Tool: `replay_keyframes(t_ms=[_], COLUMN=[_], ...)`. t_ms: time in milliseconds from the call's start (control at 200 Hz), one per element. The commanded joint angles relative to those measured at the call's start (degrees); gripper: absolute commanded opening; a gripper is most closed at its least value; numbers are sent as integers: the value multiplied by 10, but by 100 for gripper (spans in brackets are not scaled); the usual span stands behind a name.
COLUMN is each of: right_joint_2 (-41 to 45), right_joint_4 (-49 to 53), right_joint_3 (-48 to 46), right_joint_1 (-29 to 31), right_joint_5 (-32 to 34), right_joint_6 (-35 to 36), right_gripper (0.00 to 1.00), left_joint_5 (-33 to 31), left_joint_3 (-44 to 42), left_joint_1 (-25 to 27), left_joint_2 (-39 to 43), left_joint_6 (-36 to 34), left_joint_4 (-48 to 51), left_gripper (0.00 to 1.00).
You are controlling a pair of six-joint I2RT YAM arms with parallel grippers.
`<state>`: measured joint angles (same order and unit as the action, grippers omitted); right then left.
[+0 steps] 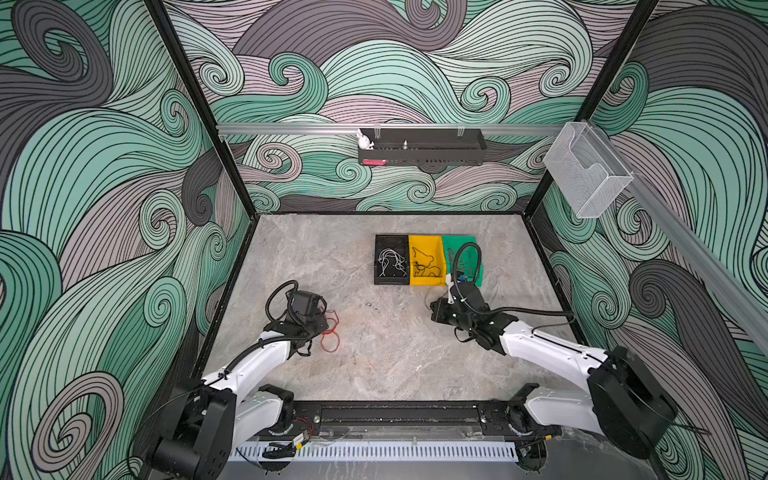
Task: Untangle the cables
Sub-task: 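Lift the black wire high over the bins with the right gripper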
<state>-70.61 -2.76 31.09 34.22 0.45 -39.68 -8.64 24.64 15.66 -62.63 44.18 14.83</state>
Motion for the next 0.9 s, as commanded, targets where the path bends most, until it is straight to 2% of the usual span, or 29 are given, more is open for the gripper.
replay_keyframes(t_ms=[0,230,365,455,575,746,896], right_joint_2=[38,69,85,101,118,98,56], right_joint_4=[36,63,64,81,89,88,70], right_joint_3=[-9,8,35,67,105,170,235], right_joint_1=[-29,-63,-63,-63,-63,-63,-66], right_joint_5=[11,-52,-119,-159,-181,-201,-220], right_joint_6=[-1,21,27,31,33,41,47], right_gripper=[0,0,1,1,1,1,1], left_joint_5=[-36,23,80,109,150,223,232], left_joint_3=[-7,-11,8,0,-21,-40,-49], left_joint_1=[-14,-18,-18,-18,-19,-13,-1], left_joint_2=[25,31,11,8,14,11,14], left_joint_6=[20,17,3,6,15,21,24], left_joint_4=[7,-14,0,-20,-64,-125,-134], left_gripper=[0,1,1,1,2,2,2])
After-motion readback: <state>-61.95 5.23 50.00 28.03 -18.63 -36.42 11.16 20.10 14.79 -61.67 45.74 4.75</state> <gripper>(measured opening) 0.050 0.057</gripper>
